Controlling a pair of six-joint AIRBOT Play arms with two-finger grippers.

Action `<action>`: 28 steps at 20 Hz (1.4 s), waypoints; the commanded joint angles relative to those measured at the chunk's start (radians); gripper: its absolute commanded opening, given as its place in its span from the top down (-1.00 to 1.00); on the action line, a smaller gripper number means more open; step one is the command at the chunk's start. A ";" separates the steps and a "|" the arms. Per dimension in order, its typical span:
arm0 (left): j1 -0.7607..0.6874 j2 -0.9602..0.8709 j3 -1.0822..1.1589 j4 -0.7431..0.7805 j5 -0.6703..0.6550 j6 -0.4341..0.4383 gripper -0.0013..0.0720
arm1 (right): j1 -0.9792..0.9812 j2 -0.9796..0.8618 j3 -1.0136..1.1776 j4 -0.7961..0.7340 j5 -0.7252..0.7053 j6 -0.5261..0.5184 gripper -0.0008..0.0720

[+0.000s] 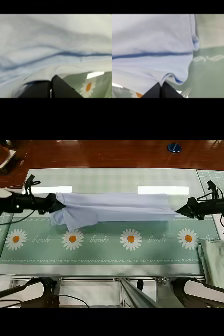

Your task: Fold the shirts.

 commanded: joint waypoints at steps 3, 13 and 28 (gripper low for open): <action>-0.026 -0.296 0.379 -0.006 -0.116 -0.096 0.91 | 0.066 -0.165 0.171 0.018 -0.071 0.038 0.90; -0.049 -0.555 0.602 0.018 -0.289 -0.178 -0.95 | 0.102 -0.379 0.325 0.086 -0.117 0.034 -0.74; 0.028 0.144 -0.030 -0.088 0.167 0.131 -0.95 | 0.006 -0.320 0.228 0.014 -0.135 0.158 -0.74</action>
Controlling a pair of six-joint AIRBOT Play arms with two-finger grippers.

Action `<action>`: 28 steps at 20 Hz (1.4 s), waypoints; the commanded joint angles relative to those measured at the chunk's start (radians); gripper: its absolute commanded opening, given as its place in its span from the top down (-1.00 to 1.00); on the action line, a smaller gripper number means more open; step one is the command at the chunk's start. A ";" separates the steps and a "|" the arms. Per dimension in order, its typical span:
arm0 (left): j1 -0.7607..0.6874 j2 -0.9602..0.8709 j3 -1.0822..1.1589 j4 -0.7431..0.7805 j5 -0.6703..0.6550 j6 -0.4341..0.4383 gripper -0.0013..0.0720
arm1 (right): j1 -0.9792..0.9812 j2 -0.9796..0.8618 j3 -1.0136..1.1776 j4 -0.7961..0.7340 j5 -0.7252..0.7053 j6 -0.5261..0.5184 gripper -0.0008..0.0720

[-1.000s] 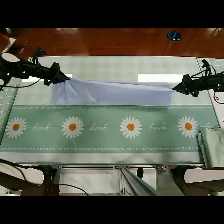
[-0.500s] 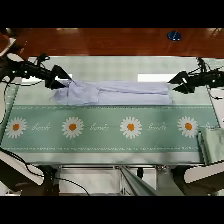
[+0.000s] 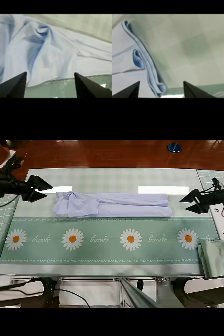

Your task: Fold the shirts.

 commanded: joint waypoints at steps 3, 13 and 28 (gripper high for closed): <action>-0.197 0.240 -0.309 -0.114 0.293 0.211 -0.95 | 0.092 -0.086 -0.040 0.176 -0.093 -0.052 -0.74; -0.424 0.148 -0.306 -0.117 0.342 0.206 0.33 | 0.164 -0.074 0.102 0.112 0.094 -0.096 0.90; -1.042 -0.442 0.360 -0.030 0.348 -0.089 0.92 | 0.120 0.959 -0.222 -0.103 0.216 0.039 0.90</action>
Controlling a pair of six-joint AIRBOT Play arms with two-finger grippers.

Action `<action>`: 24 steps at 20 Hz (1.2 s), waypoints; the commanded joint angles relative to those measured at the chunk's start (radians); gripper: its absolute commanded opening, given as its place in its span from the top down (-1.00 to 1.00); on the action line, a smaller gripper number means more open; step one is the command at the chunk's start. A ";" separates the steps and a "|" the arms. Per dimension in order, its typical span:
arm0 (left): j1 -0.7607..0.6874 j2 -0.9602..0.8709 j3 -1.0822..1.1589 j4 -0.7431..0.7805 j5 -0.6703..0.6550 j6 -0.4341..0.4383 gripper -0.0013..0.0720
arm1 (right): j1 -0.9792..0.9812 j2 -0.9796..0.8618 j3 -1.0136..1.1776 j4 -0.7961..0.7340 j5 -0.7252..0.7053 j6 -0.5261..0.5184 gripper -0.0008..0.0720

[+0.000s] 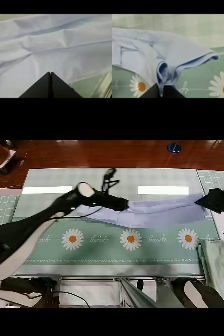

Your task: Fold the shirts.

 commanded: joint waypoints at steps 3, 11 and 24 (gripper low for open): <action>-0.222 -0.311 0.379 0.085 -0.060 -0.267 0.92 | 0.000 0.174 -0.027 0.042 0.036 0.030 0.90; -0.234 -0.388 0.552 0.068 -0.258 -0.343 0.91 | 0.101 0.141 -0.027 0.038 0.003 0.029 0.90; 0.534 0.789 -0.402 0.481 -0.190 -0.291 0.91 | 0.700 -0.533 0.366 0.098 -0.306 0.092 0.90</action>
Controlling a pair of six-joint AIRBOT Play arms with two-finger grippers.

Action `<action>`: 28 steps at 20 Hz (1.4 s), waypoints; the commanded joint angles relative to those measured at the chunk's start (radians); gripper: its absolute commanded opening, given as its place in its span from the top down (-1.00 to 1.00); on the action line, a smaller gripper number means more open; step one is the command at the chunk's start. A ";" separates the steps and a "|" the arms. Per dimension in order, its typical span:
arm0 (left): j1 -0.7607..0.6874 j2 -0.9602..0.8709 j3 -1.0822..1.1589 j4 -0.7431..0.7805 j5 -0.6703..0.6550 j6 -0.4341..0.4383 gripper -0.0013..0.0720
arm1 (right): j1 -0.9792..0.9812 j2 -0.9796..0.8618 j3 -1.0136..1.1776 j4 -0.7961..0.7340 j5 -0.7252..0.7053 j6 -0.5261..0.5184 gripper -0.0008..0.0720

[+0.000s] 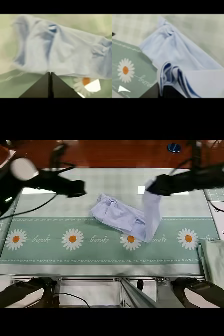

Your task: Fold the shirts.

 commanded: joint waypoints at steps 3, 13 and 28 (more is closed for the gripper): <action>0.206 0.499 -0.389 0.041 0.108 0.008 0.90 | 0.237 -0.420 0.290 0.056 -0.124 0.030 0.90; 0.210 0.529 -0.453 -0.016 0.109 0.008 0.90 | 0.230 -0.670 0.495 0.151 0.006 0.061 -0.74; 0.154 0.478 -0.479 -0.021 0.127 0.007 0.90 | -0.200 0.364 -0.907 -0.026 -0.477 0.307 -0.71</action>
